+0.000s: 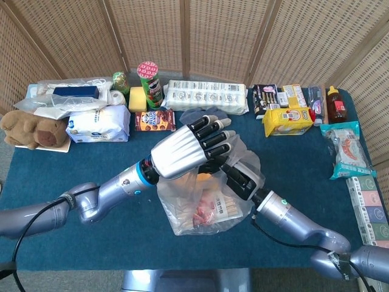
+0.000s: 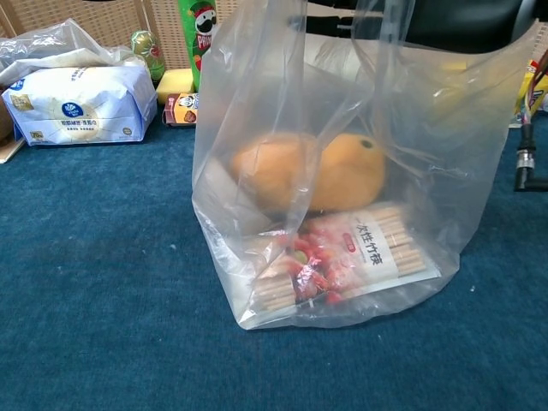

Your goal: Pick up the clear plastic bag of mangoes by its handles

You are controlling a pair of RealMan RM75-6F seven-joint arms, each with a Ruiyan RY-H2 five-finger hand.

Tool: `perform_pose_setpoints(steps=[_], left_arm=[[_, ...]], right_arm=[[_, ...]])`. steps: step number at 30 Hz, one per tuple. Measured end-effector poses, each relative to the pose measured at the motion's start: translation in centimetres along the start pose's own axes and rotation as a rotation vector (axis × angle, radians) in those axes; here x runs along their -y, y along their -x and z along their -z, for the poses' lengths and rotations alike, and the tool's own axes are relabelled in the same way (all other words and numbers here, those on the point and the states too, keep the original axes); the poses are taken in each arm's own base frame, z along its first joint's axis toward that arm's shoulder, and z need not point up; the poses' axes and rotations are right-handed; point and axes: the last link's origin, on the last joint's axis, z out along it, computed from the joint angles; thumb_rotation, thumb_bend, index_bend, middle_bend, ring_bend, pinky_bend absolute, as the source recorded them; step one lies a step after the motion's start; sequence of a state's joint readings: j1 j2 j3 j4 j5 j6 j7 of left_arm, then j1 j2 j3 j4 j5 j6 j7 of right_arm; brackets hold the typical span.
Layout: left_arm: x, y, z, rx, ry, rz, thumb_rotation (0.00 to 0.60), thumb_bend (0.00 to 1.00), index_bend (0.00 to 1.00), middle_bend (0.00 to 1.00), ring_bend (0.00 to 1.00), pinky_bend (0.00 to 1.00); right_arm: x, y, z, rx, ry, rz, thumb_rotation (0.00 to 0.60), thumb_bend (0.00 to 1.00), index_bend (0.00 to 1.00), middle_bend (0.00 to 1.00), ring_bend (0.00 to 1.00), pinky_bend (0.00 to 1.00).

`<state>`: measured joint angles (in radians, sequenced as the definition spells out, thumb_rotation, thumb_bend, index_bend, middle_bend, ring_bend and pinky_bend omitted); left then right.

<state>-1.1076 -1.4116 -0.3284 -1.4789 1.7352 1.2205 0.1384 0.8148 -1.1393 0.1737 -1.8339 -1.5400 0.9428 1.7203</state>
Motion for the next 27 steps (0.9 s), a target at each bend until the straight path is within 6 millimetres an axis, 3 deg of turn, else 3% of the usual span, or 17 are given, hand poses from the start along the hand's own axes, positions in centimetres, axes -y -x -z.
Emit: perform_pose_setpoints(steps=[27], left_arm=[[-0.4, 0.4, -2.0, 0.012, 0.013, -0.010, 0.600, 0.20, 0.35, 0.31, 0.20, 0.29]], right_arm=[[-0.3, 1.4, -2.0, 0.014, -0.031, -0.050, 0.239, 0.18, 0.37, 0.37, 0.28, 0.22]])
